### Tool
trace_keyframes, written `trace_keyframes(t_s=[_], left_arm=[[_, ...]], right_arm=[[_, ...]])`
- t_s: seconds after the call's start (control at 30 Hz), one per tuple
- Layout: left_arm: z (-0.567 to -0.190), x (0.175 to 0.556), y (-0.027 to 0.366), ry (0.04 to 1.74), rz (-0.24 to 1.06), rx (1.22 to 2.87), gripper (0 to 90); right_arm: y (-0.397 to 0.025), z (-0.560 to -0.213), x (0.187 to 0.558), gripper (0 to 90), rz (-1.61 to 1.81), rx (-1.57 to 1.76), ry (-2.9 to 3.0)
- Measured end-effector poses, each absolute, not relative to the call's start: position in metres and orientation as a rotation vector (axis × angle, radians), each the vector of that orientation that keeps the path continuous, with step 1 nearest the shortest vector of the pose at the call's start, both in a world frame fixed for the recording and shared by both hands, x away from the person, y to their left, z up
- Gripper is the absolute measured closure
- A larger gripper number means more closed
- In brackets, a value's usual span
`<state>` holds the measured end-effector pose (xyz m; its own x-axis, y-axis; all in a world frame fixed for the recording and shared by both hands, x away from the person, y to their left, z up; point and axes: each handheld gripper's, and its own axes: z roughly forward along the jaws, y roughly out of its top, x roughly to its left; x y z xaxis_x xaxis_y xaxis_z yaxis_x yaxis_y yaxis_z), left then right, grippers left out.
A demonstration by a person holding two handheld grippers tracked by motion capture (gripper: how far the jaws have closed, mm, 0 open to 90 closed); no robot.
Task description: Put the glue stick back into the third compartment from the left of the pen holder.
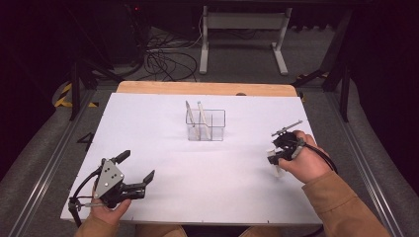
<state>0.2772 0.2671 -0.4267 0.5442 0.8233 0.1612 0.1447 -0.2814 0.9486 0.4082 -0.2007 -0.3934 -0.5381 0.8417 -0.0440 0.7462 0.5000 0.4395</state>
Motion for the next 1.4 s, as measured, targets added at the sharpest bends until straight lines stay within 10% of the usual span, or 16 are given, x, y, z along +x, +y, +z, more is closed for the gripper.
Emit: trace_keyframes(t_s=[1.4], left_arm=[[-0.427, 0.277, 0.268, 0.81, 0.83, 1.75, 7.2]], right_arm=[[-0.18, -0.342, 0.41, 67.4, 1.193, 1.012, 2.169]])
